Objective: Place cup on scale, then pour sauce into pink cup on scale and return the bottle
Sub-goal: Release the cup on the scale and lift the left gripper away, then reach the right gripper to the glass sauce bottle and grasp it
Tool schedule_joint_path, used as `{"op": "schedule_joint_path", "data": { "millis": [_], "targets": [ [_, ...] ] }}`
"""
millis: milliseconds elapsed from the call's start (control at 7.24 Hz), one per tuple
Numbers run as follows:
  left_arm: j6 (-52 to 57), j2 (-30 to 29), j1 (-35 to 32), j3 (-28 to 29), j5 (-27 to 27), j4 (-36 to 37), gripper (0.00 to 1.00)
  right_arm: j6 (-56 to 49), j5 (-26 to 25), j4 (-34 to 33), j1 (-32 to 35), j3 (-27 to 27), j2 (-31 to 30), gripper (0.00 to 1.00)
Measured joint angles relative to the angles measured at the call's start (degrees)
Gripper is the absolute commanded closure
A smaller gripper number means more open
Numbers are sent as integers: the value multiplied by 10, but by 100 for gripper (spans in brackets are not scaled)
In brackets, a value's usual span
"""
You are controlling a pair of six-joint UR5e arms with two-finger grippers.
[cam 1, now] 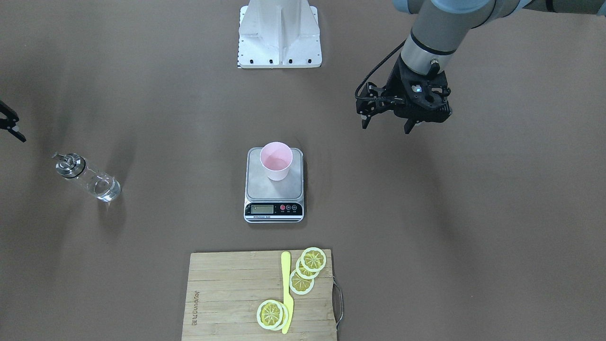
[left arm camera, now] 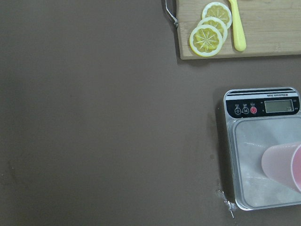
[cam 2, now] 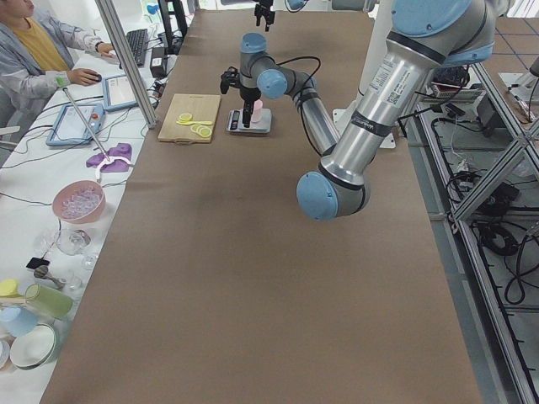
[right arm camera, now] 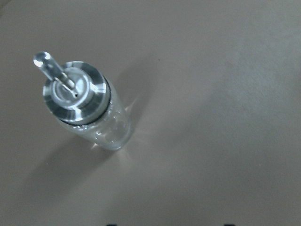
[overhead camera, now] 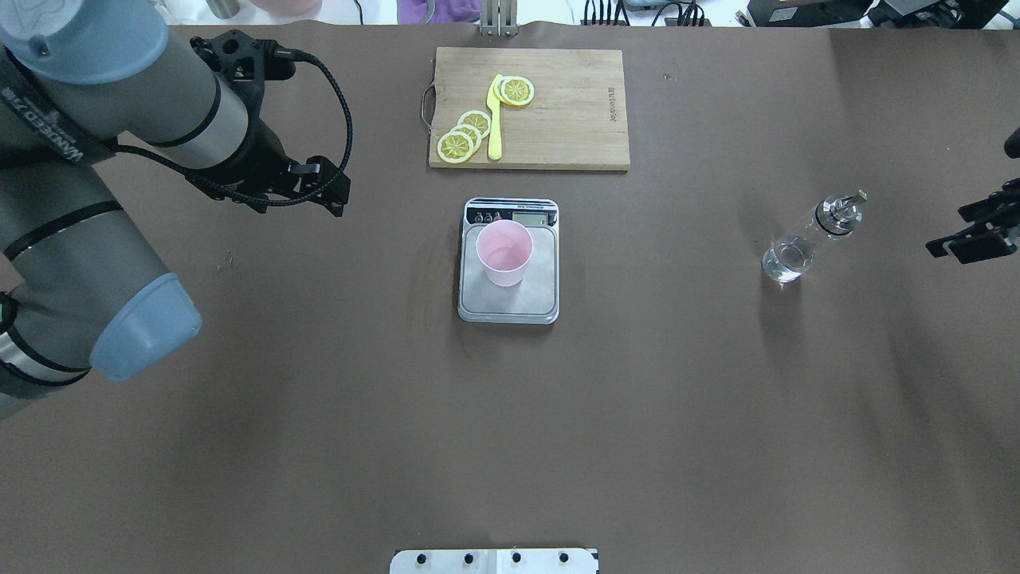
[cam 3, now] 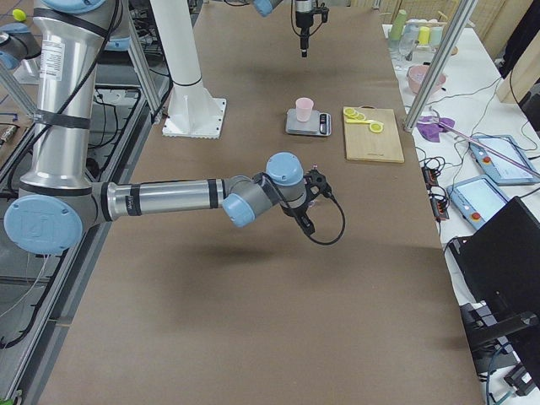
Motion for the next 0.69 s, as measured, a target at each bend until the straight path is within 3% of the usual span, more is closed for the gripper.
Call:
{"op": "schedule_joint_path", "data": {
  "millis": [276,415,691],
  "targets": [
    [-2,15,-11,-2,3,0,3,-2,-17,91,-20,-22,-4,0],
    [-6,18,-15,-2,3,0,3,0,-19,114,-23,-29,-2,4],
    [-11,20,-17,-2,4,0,3,-2,-20,137,-29,-43,18,4]
  ]
}}
